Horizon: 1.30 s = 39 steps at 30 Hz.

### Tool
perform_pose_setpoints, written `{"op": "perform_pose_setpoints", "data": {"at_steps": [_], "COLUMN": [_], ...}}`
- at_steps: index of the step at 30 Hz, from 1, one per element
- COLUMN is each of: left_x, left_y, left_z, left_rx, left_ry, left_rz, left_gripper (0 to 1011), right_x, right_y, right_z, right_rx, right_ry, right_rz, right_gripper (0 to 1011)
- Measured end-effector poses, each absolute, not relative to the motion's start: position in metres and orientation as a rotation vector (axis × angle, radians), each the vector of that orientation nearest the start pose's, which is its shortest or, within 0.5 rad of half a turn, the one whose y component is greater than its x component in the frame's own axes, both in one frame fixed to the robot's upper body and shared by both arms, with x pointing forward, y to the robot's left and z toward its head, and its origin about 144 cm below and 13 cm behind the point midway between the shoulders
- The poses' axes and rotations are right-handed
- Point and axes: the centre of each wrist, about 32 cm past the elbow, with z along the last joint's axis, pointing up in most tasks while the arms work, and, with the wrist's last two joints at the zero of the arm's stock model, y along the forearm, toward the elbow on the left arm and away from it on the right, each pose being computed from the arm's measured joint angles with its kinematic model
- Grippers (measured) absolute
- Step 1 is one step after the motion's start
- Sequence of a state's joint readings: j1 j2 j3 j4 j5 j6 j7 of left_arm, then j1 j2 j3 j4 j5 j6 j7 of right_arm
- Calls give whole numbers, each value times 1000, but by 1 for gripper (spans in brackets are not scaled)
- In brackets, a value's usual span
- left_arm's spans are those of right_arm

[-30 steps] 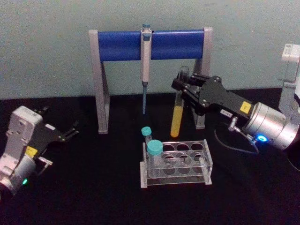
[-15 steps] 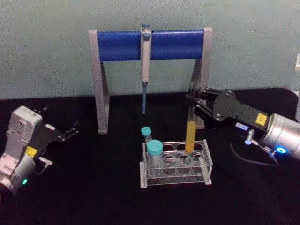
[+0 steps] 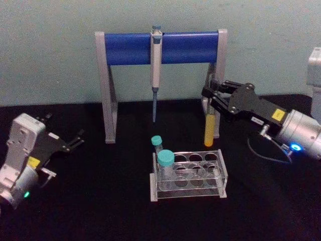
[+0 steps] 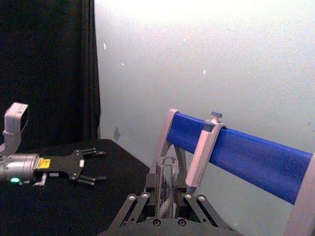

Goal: Pick up the test tube from the test tube rack, shake it, then place it back into the test tube rack.

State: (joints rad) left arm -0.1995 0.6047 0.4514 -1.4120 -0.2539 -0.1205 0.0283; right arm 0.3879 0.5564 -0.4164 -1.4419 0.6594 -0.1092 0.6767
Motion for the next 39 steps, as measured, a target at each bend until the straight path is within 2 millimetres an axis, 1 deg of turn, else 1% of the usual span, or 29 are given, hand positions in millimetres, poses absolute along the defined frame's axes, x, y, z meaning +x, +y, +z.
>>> {"op": "perform_pose_setpoints", "data": {"at_steps": [8,18,21,28,34,39], "left_x": [489,489,489,489,489,489], "left_y": [310,310,310,310,310,310], "left_z": [1140,1140,1140,1140,1140,1140], "left_rx": [304,304,304,304,304,304], "left_ry": [-285,-285,-285,-285,-285,-285], "left_rz": [1248,1248,1248,1248,1248,1248], "left_gripper": [1001,1001,1001,1001,1001,1001], "right_x": [552,550,547,535,531,530], "right_y": [-280,-272,-274,-285,-292,-295], "right_z": [1222,1221,1220,1216,1215,1214], "right_rx": [126,149,149,146,141,138], "right_ry": [-111,-96,-92,-84,-92,-93], "right_rz": [-577,-487,-469,-469,-491,-500], "right_gripper": [238,238,238,238,238,238]}}
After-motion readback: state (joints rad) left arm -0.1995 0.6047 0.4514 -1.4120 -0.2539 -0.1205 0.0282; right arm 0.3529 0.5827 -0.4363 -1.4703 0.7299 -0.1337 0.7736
